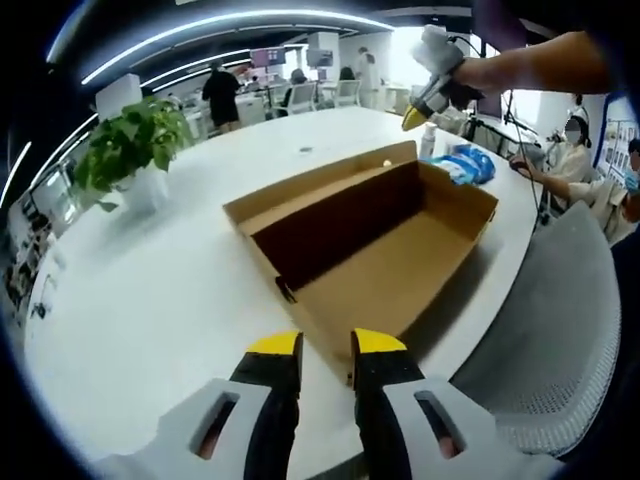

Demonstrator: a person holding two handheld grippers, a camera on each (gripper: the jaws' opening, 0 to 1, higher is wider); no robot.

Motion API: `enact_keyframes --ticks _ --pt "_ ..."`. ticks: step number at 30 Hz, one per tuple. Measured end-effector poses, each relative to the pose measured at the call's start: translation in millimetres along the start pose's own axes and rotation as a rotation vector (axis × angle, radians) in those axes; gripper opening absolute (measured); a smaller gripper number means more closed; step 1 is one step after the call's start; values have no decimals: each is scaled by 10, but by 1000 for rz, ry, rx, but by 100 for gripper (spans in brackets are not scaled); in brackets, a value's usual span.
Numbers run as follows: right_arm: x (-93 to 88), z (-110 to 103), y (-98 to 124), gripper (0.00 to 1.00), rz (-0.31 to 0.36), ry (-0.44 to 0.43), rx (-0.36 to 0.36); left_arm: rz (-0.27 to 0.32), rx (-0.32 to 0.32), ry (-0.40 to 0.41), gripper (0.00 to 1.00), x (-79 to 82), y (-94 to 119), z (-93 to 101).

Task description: Operate the shoe box by opening the lid, removing the specified soft item, and placing it in the target area until the item is outside and the box remains undamaged.

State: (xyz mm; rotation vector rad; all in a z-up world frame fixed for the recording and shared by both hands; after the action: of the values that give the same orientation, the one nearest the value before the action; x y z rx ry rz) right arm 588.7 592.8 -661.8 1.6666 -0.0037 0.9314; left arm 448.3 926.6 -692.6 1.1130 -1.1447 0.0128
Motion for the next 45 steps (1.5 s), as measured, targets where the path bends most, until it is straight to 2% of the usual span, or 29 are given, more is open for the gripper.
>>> enact_keyframes --ticks 3,8,11,16,19,22,32,39,45 --pt "-34 -32 -59 6 -10 -21 9 6 1 1 10 -16 -3 15" --pt "-19 -36 -101 7 -9 -25 -8 37 31 10 8 2 29 -17" --pt "-4 26 -125 8 -8 -45 -27 17 23 20 7 -60 19 -18" --pt "15 136 -172 11 1 -136 -51 16 21 34 5 -58 13 10" --pt "74 105 -217 11 35 -226 -14 19 25 52 5 -60 5 6" --pt "82 116 -270 12 18 -201 -30 23 28 59 4 -61 8 7" --pt "-70 126 -565 15 -112 -261 -17 16 42 83 4 -70 1 9" --pt "5 248 -685 15 -142 -300 -14 13 62 82 3 -66 2 16" --pt "49 277 -778 10 -153 -320 0 9 72 85 3 -64 0 10"
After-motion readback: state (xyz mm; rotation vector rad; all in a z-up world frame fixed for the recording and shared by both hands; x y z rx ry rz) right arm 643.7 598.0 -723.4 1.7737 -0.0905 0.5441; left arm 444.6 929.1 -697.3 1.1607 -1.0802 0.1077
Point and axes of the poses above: the point that each gripper's makers call its tool centre point, and the gripper's own axes: y roughly backward along the fingers, z roughly to its right, x roughly out of its top, the point moved 2 cm from there along y, roughly backward along the fingers
